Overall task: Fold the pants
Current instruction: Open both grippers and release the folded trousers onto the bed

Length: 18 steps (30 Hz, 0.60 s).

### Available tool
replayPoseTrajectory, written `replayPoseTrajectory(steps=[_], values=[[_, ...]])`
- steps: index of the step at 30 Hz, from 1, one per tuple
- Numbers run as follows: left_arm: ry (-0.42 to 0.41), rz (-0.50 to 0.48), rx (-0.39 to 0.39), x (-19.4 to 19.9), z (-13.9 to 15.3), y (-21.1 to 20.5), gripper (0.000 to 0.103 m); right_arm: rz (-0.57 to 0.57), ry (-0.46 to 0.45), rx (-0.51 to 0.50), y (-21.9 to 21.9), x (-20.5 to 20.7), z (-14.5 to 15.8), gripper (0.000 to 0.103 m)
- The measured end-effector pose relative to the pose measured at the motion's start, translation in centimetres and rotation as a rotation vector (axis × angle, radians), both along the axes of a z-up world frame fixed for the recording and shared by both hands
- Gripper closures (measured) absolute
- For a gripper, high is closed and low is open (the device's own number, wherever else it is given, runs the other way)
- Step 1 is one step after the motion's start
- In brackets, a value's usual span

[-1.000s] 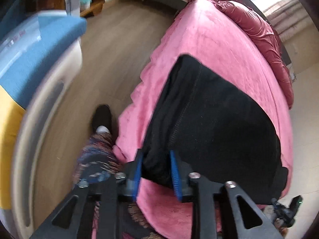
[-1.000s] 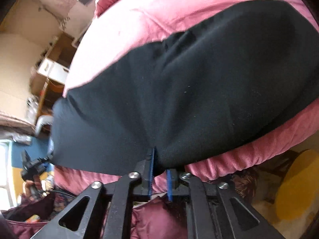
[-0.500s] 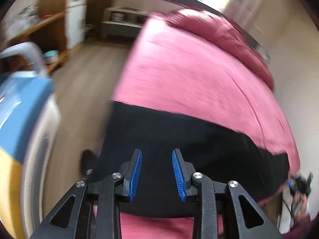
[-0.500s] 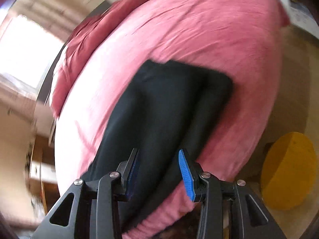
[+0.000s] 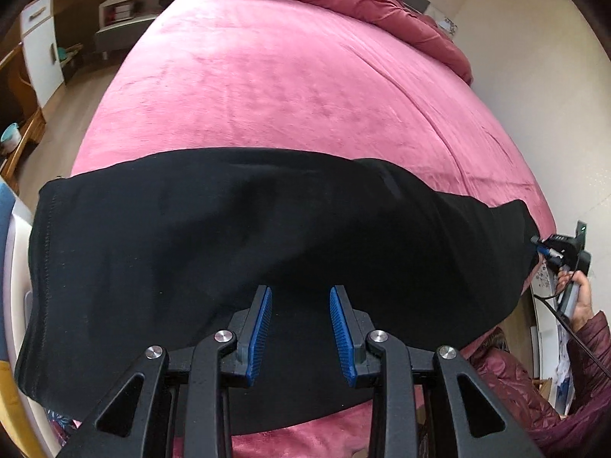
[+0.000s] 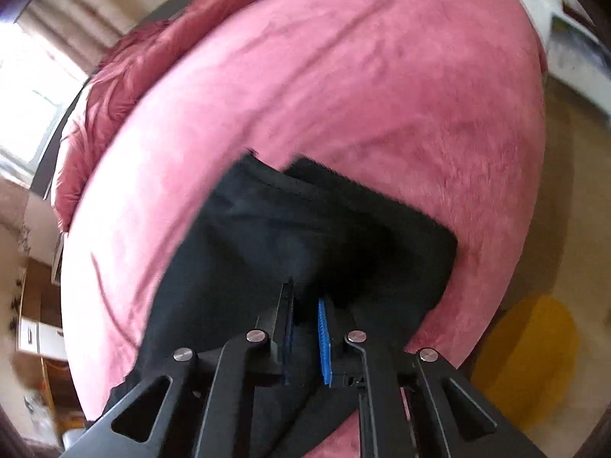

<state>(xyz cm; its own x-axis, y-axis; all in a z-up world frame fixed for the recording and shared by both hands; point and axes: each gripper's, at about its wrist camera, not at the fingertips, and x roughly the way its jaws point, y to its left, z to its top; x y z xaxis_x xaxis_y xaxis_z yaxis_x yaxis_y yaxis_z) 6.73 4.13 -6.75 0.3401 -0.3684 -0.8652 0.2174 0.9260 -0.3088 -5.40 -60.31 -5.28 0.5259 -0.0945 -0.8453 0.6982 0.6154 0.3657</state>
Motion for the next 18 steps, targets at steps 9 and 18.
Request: replayPoseTrajectory(steps=[9, 18], values=[[0.018, -0.051, 0.000, -0.2, -0.6, -0.4, 0.071, -0.011, -0.004, -0.021, -0.7, -3.6, 1.5, 0.093], [-0.035, -0.031, 0.033, -0.5, 1.1, 1.1, 0.069, -0.022, 0.074, -0.031, -0.4, -3.9, -0.6, 0.071]])
